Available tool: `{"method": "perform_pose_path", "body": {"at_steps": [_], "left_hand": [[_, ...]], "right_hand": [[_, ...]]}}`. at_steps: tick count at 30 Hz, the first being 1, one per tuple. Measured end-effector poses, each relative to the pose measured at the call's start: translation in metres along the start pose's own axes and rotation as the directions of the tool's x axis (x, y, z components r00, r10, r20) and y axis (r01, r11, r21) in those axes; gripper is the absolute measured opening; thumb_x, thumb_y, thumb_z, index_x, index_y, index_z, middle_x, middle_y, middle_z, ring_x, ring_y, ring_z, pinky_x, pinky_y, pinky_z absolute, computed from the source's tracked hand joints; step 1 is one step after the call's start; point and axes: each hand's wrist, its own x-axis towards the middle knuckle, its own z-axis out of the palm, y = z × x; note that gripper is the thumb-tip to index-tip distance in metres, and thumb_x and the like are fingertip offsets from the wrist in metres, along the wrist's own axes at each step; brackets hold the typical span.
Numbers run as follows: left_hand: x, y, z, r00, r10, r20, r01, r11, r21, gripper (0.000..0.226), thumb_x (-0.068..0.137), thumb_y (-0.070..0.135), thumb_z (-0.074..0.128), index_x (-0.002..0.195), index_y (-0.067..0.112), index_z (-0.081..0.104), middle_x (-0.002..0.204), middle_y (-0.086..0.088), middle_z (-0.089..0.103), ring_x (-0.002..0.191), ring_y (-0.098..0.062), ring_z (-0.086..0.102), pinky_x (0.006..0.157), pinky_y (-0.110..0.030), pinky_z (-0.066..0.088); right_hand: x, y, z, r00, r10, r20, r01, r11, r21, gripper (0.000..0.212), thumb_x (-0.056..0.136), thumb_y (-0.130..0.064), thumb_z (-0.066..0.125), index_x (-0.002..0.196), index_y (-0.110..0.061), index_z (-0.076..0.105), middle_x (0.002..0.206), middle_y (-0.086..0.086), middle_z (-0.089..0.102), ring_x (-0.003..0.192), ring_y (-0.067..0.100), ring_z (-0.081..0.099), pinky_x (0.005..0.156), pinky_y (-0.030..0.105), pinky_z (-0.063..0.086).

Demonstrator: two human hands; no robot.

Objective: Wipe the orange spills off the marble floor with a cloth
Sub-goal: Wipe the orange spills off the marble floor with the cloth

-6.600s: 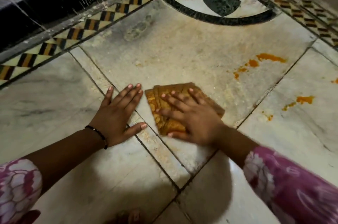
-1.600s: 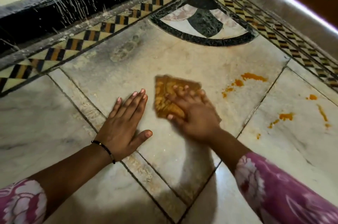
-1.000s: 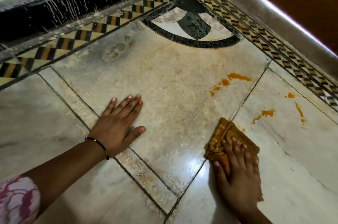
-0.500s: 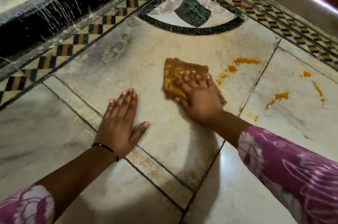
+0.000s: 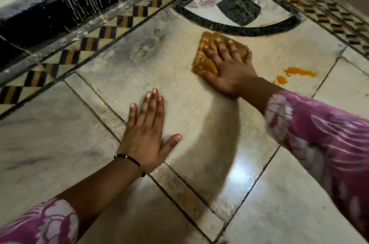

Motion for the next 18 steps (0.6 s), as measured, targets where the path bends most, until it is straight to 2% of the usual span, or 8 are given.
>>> {"method": "perform_pose_path", "body": {"at_steps": [3, 5, 8, 10, 13, 15, 18], "left_hand": [[-0.001, 0.0, 0.0, 1.0, 0.001, -0.022, -0.001, 1.0, -0.009, 0.088, 0.091, 0.066, 0.012, 0.149, 0.001, 0.0, 0.157, -0.018, -0.006, 0.146, -0.029, -0.005, 0.115, -0.051, 0.004], [-0.001, 0.0, 0.0, 0.999, -0.001, -0.041, 0.0, 1.0, -0.024, 0.088, 0.091, 0.066, 0.013, 0.148, 0.0, 0.0, 0.156, -0.018, -0.007, 0.146, -0.03, -0.005, 0.115, -0.049, 0.003], [-0.002, 0.0, -0.001, 0.998, -0.019, -0.053, 0.016, 0.998, -0.06, 0.091, 0.09, 0.066, 0.015, 0.148, -0.002, 0.001, 0.156, -0.021, -0.006, 0.145, -0.032, -0.005, 0.116, -0.048, 0.001], [-0.003, -0.001, 0.0, 0.998, -0.023, -0.054, 0.019, 0.997, -0.07, 0.092, 0.09, 0.067, 0.015, 0.148, -0.002, 0.0, 0.156, -0.023, -0.005, 0.145, -0.033, -0.005, 0.116, -0.048, 0.001], [-0.002, 0.0, -0.001, 0.999, -0.024, -0.048, 0.022, 0.999, -0.049, 0.091, 0.091, 0.067, 0.012, 0.148, -0.002, 0.0, 0.156, -0.023, -0.001, 0.146, -0.033, -0.002, 0.115, -0.049, 0.004], [-0.001, 0.001, 0.0, 0.999, -0.03, -0.027, 0.029, 0.999, -0.018, 0.092, 0.09, 0.069, 0.01, 0.149, -0.001, 0.001, 0.156, -0.023, 0.001, 0.146, -0.034, -0.001, 0.115, -0.05, 0.005], [0.0, 0.003, 0.0, 0.999, -0.04, 0.005, 0.04, 0.999, 0.027, 0.094, 0.089, 0.071, 0.009, 0.149, -0.001, 0.005, 0.155, -0.026, 0.004, 0.145, -0.035, 0.003, 0.115, -0.052, 0.007]], "right_hand": [[0.01, -0.046, 0.001, 0.98, -0.195, -0.028, 0.193, 0.979, -0.063, 0.072, 0.089, -0.067, 0.019, 0.151, -0.035, 0.002, 0.161, 0.0, -0.007, 0.146, 0.029, -0.01, 0.109, 0.067, -0.006], [-0.01, -0.065, 0.01, 0.934, -0.351, -0.068, 0.346, 0.935, -0.079, 0.074, 0.085, -0.065, 0.022, 0.151, -0.034, 0.008, 0.161, 0.0, -0.001, 0.147, 0.029, -0.003, 0.109, 0.065, -0.006], [-0.059, -0.053, 0.031, 0.878, -0.471, -0.085, 0.466, 0.882, -0.075, 0.076, 0.083, -0.064, 0.03, 0.151, -0.037, 0.011, 0.161, -0.003, 0.004, 0.146, 0.029, 0.006, 0.111, 0.058, 0.002], [-0.089, -0.026, 0.041, 0.898, -0.421, -0.126, 0.42, 0.907, -0.039, 0.077, 0.079, -0.063, 0.033, 0.15, -0.039, 0.015, 0.16, -0.004, 0.01, 0.146, 0.027, 0.011, 0.111, 0.056, 0.007], [-0.095, 0.016, 0.035, 0.97, -0.204, -0.134, 0.212, 0.976, 0.049, 0.077, 0.074, -0.064, 0.03, 0.147, -0.043, 0.014, 0.159, -0.003, 0.015, 0.145, 0.027, 0.015, 0.111, 0.059, 0.014], [-0.069, 0.027, 0.026, 0.994, -0.009, -0.109, 0.021, 0.994, 0.105, 0.079, 0.073, -0.067, 0.024, 0.147, -0.045, 0.01, 0.16, -0.005, 0.008, 0.147, 0.024, 0.007, 0.113, 0.06, 0.008], [-0.011, 0.009, 0.009, 0.973, 0.213, -0.088, -0.191, 0.959, 0.211, 0.073, 0.083, -0.067, 0.025, 0.15, -0.04, 0.011, 0.161, -0.006, -0.001, 0.147, 0.022, -0.004, 0.112, 0.061, -0.001]]}}
